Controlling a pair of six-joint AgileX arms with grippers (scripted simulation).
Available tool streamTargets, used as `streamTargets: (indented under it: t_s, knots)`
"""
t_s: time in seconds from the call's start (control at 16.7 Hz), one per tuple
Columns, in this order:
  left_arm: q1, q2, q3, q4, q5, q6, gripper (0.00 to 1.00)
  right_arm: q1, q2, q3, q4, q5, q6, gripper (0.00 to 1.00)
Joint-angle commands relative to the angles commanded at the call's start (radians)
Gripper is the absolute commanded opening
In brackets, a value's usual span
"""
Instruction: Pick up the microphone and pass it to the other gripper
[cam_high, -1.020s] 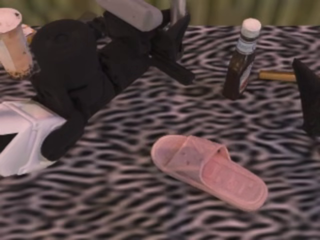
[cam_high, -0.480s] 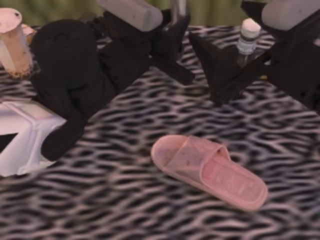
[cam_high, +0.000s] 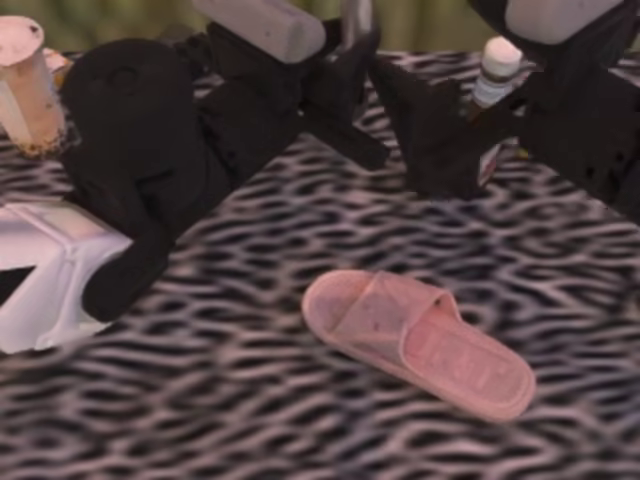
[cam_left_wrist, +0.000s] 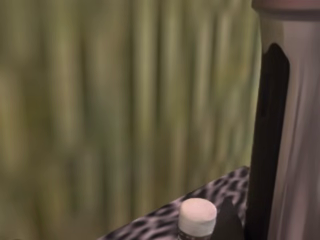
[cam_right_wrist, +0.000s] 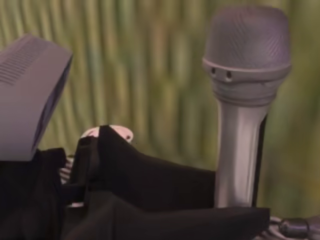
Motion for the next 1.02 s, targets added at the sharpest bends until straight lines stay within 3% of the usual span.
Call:
streamTargets:
  t_s: [0.42,0.78,1.02]
  knots:
    - [0.0,0.0,0.0,0.0,0.0,0.0,0.0,0.01,0.328,0.235,0.083,0.013,0.001,1.0]
    - [0.0,0.0,0.0,0.0,0.0,0.0,0.0,0.01,0.372,0.272,0.094,0.015,0.002,1.0]
    - [0.0,0.0,0.0,0.0,0.0,0.0,0.0,0.01,0.372,0.272,0.094,0.015,0.002,0.7]
